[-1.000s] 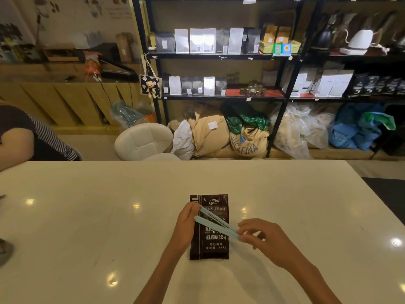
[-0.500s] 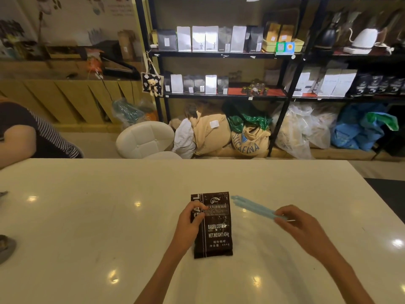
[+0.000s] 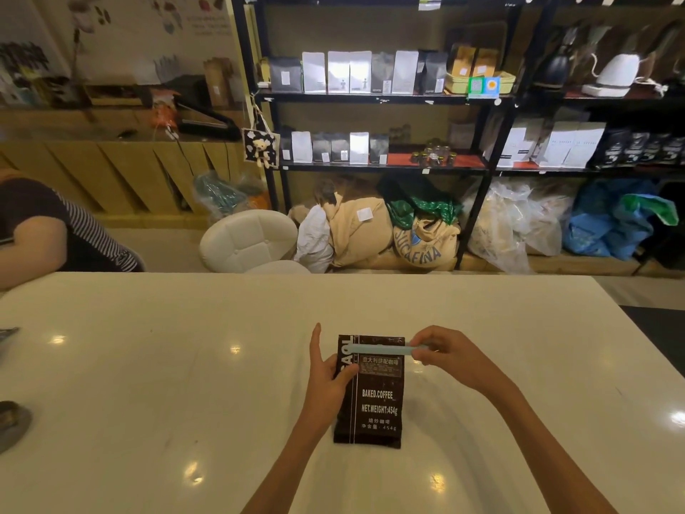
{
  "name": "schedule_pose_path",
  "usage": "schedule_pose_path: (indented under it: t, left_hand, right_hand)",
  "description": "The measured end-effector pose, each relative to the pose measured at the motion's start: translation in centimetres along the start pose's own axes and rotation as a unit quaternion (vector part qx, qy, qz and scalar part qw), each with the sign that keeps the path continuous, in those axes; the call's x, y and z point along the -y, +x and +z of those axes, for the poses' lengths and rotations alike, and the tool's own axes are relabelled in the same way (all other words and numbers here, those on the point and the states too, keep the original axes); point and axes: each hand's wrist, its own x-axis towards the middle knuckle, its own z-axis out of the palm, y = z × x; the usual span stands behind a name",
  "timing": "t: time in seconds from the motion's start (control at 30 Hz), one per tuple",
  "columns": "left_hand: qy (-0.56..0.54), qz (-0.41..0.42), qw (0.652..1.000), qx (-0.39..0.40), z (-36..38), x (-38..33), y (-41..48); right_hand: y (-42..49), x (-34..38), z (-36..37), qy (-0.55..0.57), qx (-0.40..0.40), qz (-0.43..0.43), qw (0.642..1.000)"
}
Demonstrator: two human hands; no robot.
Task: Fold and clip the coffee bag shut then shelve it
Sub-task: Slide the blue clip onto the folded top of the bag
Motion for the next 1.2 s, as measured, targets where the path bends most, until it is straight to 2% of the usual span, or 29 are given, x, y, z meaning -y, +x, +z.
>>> schedule_pose_path:
  t: [0.33,0.73,1.1,1.2]
  left_hand:
    - [0.008,-0.015,1.000,-0.010,0.3,0.5,0.6]
    - [0.073,-0.022,0.997,-0.014,-0.1,1.1,1.9]
    - [0.074,-0.026,0.996,-0.031,-0.1,1.3,2.0]
    - [0.056,-0.025,0.998,-0.036,0.0,1.5,2.0]
  right_hand:
    - [0.5,0.4,2.0,0.087,-0.023,0.035,0.995]
    - [1.4,0.2,3.2,0.099,-0.051,0.056,0.992]
    - [1.6,-0.3,4.9,0.075,-0.090,0.059,0.991]
    - [1.8,-0.4,6.0,0.093,-0.123,0.047,0.987]
